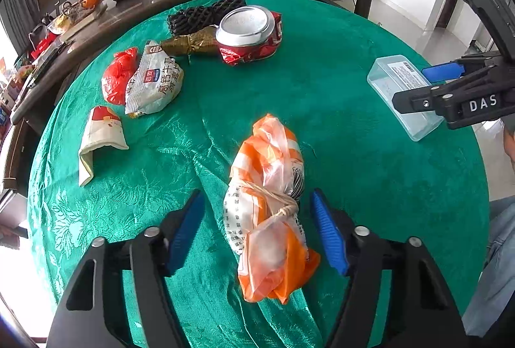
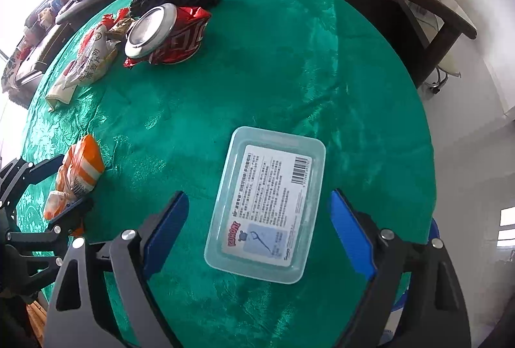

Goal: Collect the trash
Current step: 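Grasp the clear plastic box with the right gripper while the left gripper holds the bread bag, then carry bag and box over the blue wastebasket and open both grippers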

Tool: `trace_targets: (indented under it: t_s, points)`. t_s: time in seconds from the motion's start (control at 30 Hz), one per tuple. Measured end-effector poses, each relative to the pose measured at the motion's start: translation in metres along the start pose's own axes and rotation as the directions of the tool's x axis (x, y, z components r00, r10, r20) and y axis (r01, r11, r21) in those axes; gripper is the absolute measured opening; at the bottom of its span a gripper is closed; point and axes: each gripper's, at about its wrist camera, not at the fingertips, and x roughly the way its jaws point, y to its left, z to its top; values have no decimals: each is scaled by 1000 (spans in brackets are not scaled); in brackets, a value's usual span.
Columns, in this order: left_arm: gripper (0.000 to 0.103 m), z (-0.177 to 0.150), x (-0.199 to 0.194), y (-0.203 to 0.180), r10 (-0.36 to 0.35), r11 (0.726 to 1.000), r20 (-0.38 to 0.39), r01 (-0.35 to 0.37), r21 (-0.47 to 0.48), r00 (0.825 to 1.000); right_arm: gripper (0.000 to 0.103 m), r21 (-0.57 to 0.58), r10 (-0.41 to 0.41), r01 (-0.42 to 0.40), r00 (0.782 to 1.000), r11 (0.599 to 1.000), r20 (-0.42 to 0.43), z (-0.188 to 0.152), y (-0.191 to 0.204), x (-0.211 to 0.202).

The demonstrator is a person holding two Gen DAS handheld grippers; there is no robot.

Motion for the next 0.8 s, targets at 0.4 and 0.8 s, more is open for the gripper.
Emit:
trace_targets:
  t_s: [0.4,0.8]
  points:
    - [44,3,-14,-2,-43,997,29,44,-61,999,62,11,68,-69,994,998,82,-13,-16,-32]
    - [44,32,-47,-86,-201,979,104,202,2,974,62,106,74,-94,981,990,181,-60,-100,-81]
